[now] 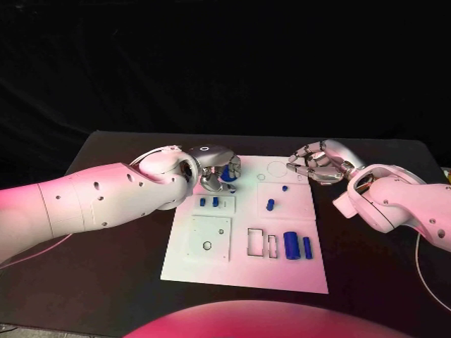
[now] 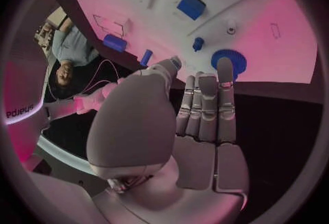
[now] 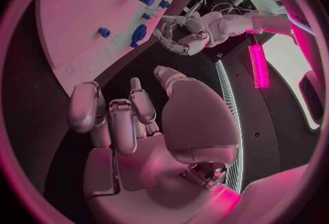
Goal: Assemble the parts on the task board
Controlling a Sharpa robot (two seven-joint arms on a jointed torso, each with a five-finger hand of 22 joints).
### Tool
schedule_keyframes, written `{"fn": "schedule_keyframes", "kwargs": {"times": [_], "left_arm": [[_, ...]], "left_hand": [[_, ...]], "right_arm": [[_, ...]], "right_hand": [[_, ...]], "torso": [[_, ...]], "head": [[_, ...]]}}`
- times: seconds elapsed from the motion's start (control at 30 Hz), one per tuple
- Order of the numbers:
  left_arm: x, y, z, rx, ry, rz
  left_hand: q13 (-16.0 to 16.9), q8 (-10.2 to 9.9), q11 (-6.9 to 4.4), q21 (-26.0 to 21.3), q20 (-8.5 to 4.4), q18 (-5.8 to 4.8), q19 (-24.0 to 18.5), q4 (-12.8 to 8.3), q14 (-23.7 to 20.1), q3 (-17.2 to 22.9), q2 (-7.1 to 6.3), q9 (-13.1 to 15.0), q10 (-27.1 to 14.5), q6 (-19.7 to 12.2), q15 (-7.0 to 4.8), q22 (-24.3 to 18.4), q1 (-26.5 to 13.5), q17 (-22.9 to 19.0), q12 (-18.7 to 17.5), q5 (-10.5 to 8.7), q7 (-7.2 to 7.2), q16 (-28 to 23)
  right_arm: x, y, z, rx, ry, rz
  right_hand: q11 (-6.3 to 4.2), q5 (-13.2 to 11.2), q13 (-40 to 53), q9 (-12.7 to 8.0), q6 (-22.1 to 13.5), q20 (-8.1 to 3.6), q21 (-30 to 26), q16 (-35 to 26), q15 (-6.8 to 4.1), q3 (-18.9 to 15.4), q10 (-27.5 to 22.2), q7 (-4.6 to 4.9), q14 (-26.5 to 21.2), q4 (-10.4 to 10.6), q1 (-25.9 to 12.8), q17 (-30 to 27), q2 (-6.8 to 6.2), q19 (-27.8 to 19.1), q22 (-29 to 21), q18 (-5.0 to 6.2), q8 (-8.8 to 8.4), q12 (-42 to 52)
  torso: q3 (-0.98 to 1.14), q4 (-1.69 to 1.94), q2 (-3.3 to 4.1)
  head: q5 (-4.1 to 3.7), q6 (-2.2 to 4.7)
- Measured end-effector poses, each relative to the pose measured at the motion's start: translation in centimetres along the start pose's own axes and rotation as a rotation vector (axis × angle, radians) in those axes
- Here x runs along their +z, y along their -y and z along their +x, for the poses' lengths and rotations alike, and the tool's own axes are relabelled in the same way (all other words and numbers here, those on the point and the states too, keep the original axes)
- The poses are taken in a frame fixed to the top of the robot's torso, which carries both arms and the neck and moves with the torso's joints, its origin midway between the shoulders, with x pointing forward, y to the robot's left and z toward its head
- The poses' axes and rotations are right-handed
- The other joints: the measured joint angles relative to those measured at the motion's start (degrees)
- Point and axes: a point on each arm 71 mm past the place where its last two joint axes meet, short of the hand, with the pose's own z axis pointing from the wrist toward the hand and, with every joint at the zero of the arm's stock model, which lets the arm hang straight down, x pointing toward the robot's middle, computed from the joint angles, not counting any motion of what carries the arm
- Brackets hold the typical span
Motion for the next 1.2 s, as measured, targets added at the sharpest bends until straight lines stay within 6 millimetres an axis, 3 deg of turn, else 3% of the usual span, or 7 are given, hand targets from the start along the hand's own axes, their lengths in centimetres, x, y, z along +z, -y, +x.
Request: {"fn": "schedule_keyframes", "kwargs": {"times": [0.47,0.9,1.2], "left_arm": [[1.3,0.5,0.7,0.094,-0.072,0.007],[2.0,0.3,1.0,0.117,-0.100,-0.008],[2.3,0.1,1.3,0.118,-0.119,-0.017]], "left_hand": [[-0.65,-0.78,-0.10,2.29,0.00,-0.02,0.00,-0.09,1.55,1.24,0.57,-0.27,1.35,2.02,-0.11,1.79,1.16,3.46,-0.75,0.00,-0.21,4.30],[-1.52,-1.24,-0.48,6.00,-0.43,-0.02,-0.44,-1.10,4.02,6.54,0.90,-0.10,4.83,6.31,-0.33,4.74,2.40,7.05,-2.23,0.24,-0.18,8.76],[-1.80,-1.57,-0.39,7.11,-0.43,-0.02,-0.44,-1.50,4.71,7.53,0.90,-0.09,5.33,6.30,-0.20,5.69,2.40,8.37,-3.32,0.23,-0.18,9.82]], "right_arm": [[0.1,-0.1,0.0,0.003,0.006,-0.009],[0.1,-0.2,0.0,0.004,0.010,-0.011],[0.1,-0.2,0.1,0.004,0.009,-0.012]], "right_hand": [[0.00,0.00,0.00,0.00,0.00,0.00,0.00,0.00,0.00,0.00,0.00,0.00,0.00,0.00,0.00,0.05,0.00,0.00,0.00,0.00,0.00,0.00],[0.00,0.00,-0.01,0.01,0.00,0.00,0.00,0.00,0.00,0.00,0.01,0.00,0.00,0.00,0.00,0.04,0.00,0.00,0.00,-0.01,0.00,0.00],[0.00,0.00,-0.01,0.01,0.00,0.00,0.00,0.00,0.00,0.00,0.01,0.00,0.00,0.00,0.00,0.03,0.00,0.01,-0.05,-0.01,0.22,0.00]], "torso": [[0.03,-0.03,0.01],[0.03,0.00,0.02],[0.00,0.02,0.02]], "head": [[-0.01,-0.08],[-0.18,-0.44],[-0.27,-0.65]]}}
